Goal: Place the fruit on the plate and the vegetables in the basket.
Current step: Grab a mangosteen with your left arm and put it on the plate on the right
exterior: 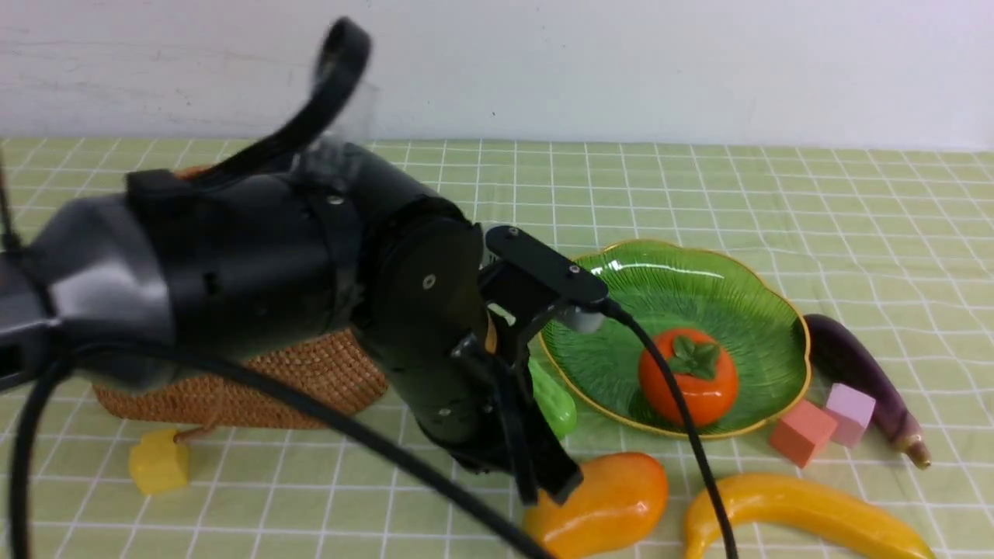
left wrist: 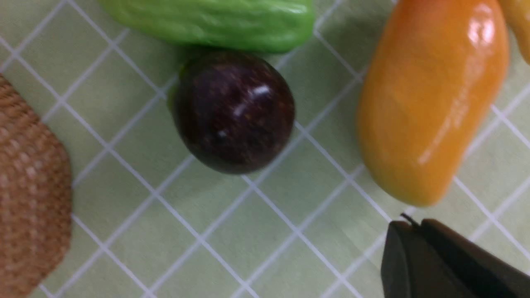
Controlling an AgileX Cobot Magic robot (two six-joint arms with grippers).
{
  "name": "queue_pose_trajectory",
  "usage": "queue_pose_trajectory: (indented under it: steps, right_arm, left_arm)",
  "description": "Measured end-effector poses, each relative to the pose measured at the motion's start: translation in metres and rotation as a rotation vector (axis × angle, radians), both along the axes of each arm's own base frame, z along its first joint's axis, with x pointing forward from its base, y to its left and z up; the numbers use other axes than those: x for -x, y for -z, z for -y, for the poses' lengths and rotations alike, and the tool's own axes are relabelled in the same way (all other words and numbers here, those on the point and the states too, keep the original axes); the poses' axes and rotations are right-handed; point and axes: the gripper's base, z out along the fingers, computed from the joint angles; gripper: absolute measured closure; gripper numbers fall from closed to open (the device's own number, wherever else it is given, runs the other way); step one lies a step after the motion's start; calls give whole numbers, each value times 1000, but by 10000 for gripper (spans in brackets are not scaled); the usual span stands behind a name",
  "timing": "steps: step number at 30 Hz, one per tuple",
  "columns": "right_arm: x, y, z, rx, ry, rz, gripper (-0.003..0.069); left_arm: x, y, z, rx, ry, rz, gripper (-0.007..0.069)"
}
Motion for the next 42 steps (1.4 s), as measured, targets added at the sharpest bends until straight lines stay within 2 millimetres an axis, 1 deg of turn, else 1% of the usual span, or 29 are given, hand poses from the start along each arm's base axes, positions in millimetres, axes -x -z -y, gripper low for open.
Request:
queue_pose_trajectory:
  steps: [1, 2, 3, 5, 6, 7, 10, 11, 12, 13, 15, 18, 20, 21, 22, 24, 26, 32, 35, 38, 39, 40, 41, 42]
  right_arm:
    - [0, 0, 0, 0, 0, 0, 430]
    - [0, 0, 0, 0, 0, 1, 428]
    - [0, 0, 0, -1, 0, 1, 428]
    - [1, 0, 0, -1, 0, 2, 428]
    - [1, 0, 0, -1, 0, 2, 428]
    - [1, 0, 0, -1, 0, 3, 428]
    - [1, 0, 1, -1, 0, 3, 428]
    - [1, 0, 1, -1, 0, 3, 428]
    - [1, 0, 1, 0, 1, 4, 428]
    - [1, 0, 1, 0, 1, 4, 428]
    - [1, 0, 1, -1, 1, 5, 428]
    - [0, -1, 1, -4, 2, 8, 428]
    - [0, -1, 1, -4, 2, 8, 428]
    - [0, -1, 1, -4, 2, 8, 428]
    - [0, -1, 0, -5, 2, 9, 428]
    - [0, -1, 0, -7, 2, 13, 428]
    - [0, -2, 0, -12, 3, 19, 428]
    - [-1, -3, 0, -22, 5, 31, 428]
    - [-1, -3, 0, -23, 6, 36, 428]
    - [-2, -3, 0, -26, 7, 41, 428]
    - [-2, -4, 0, -26, 7, 41, 428]
    - [-2, -4, 0, -26, 7, 42, 428]
    - [-2, -4, -1, -28, 7, 44, 428]
    - [-2, -4, -1, -28, 7, 44, 428]
  left_arm:
    - [-4, 0, 1, 2, -3, 8, 590]
    - [-15, 3, 4, -1, -9, 26, 537]
    - [-25, 7, 5, -1, -12, 40, 468]
    - [-38, 16, 7, -11, 0, 54, 347]
    - [-39, 18, 7, -13, 0, 54, 334]
    - [-46, 27, 5, -27, -1, 49, 239]
    - [-56, 43, 1, -49, -21, 27, 46]
    - [-59, 47, 0, -57, -25, 23, 6]
    - [-59, 47, 0, -56, -24, 24, 6]
    - [-62, 52, 1, -58, -25, 26, -27]
    - [-65, 57, 3, -51, -21, 35, -38]
    - [-68, 66, 6, -55, -10, 48, -29]
    - [-72, 76, 7, -77, 0, 52, -7]
    - [-72, 77, 7, -78, 0, 50, -4]
    - [-75, 84, 8, -85, 2, 49, 15]
    - [-77, 85, 9, -89, 6, 55, 34]
    - [-77, 86, 9, -92, 6, 53, 53]
    - [-77, 85, 8, -100, -1, 41, 53]
    - [-75, 83, 5, -133, 3, 26, 53]
    - [-71, 77, 0, -163, -1, 2, 53]
    - [-69, 72, -3, -170, -8, -3, 53]
    - [-68, 71, -4, -170, -8, -3, 53]
    - [-67, 63, -5, -161, -15, 9, 53]
    - [-66, 62, -6, -160, -15, 11, 53]
